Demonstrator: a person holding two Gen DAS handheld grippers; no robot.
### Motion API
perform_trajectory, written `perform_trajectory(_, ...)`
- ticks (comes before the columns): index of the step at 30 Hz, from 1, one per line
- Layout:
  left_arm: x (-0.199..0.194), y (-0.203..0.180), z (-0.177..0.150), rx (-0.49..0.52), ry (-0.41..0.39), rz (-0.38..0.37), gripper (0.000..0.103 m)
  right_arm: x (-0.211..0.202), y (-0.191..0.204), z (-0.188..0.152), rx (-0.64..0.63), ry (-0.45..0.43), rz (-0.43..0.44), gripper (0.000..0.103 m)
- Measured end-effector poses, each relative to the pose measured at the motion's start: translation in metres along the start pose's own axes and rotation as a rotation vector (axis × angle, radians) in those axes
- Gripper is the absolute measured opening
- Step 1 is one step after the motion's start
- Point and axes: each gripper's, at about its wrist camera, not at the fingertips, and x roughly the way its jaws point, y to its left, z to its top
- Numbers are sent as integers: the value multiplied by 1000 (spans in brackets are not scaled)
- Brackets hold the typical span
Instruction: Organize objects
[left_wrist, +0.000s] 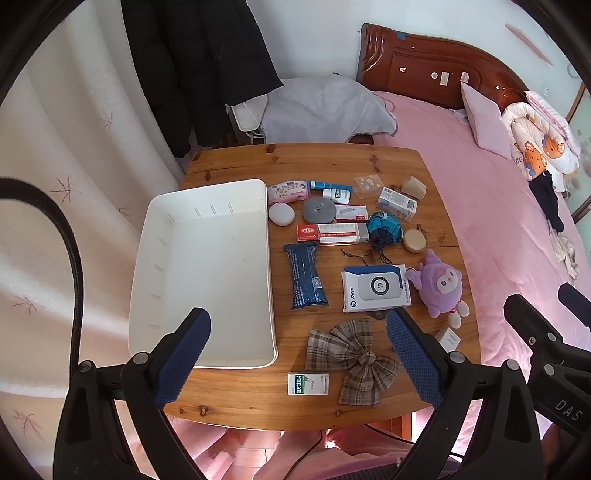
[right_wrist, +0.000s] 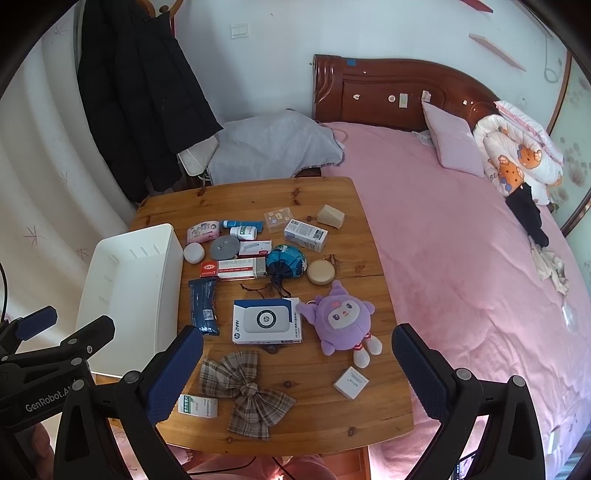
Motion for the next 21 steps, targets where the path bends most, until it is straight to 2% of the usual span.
perform_trajectory(13,-4,-7,-10,-5,-5,-16,97,1,-5,-6,-11,2,7,102)
perform_trajectory(21,-2,-4,-20,-67,14,-4,97,5,-13,-11,-41,28,36,102)
